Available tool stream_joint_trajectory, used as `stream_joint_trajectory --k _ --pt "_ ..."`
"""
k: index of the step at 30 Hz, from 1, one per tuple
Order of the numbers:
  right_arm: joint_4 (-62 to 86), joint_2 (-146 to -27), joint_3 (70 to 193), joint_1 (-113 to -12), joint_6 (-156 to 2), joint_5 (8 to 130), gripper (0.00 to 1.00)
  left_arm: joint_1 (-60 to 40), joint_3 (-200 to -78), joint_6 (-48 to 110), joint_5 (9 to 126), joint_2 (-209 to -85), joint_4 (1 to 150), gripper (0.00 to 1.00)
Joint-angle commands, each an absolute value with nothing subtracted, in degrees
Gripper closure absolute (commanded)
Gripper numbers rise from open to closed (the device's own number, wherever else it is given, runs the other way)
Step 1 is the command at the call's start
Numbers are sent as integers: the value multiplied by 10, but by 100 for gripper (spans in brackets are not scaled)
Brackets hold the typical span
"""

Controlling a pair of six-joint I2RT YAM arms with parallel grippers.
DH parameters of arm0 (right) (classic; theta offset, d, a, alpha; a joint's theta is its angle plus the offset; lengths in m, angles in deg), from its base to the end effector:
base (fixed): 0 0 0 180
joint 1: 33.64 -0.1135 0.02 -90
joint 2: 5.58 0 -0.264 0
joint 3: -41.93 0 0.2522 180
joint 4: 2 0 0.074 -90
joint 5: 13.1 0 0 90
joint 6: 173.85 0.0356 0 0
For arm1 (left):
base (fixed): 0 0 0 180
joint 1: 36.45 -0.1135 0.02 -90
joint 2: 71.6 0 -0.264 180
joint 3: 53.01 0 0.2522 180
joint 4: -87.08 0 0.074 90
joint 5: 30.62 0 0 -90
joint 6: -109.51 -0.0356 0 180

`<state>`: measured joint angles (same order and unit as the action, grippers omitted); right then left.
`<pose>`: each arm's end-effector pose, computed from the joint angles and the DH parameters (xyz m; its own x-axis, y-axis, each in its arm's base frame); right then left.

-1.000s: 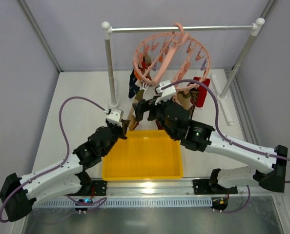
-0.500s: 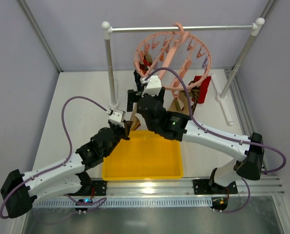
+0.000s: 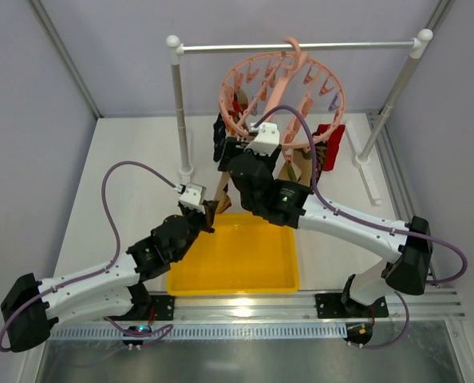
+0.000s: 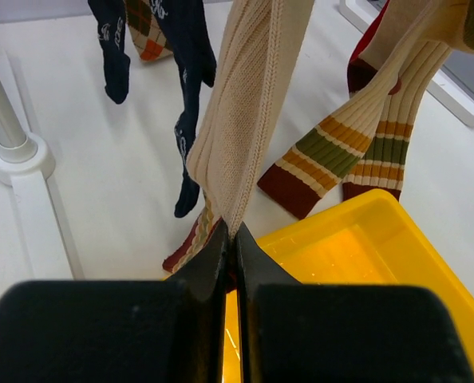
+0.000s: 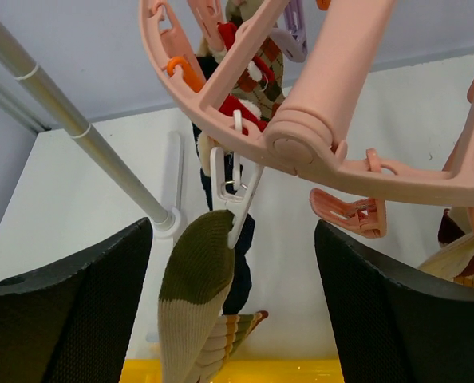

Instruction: Remove the socks clipped to the hanger

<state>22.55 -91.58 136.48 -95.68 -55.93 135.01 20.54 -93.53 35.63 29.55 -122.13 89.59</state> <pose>0.1862 0.2863 0.3888 -0.1535 0.2384 -0.9590 -0.0137 0.9699 0.2433 0.1263 -0.1619 0.2598 -0.1957 -0.1409 -0.9705 0.4210 0.8817 -0.2129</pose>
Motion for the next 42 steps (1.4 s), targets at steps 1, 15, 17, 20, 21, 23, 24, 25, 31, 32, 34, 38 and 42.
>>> stream_joint_trajectory --k 1,15,17,20,21,23,24,25,31,32,34,38,42 --pt "188 -918 1353 -941 -530 1361 18 211 -930 359 279 -1222 929 100" --pt "146 -979 1412 -915 -563 1331 29 224 -933 356 282 -1253 945 100" --pt "141 -978 1412 -914 -565 1336 36 225 -933 355 281 -1254 945 100" --pt "138 -973 1409 -914 -568 1348 42 227 -933 355 279 -1257 945 100" --pt "138 -974 1409 -913 -570 1351 39 227 -933 355 279 -1257 945 100" --pt "137 -973 1410 -912 -572 1357 36 228 -933 355 279 -1257 946 100" --pt "134 -973 1410 -910 -573 1358 35 228 -933 355 279 -1257 946 100" --pt "134 -974 1411 -909 -575 1359 34 228 -933 355 279 -1257 946 100" --pt "128 -980 1416 -898 -581 1358 37 230 -931 356 280 -1256 948 100" --pt "127 -981 1416 -895 -584 1356 48 229 -930 356 282 -1256 948 100" --pt "122 -984 1418 -893 -590 1362 71 230 -930 357 282 -1256 947 100" --pt "104 -980 1409 -894 -599 1367 96 230 -931 357 279 -1259 945 100" --pt "86 -970 1395 -894 -609 1360 96 230 -931 356 276 -1261 941 100"
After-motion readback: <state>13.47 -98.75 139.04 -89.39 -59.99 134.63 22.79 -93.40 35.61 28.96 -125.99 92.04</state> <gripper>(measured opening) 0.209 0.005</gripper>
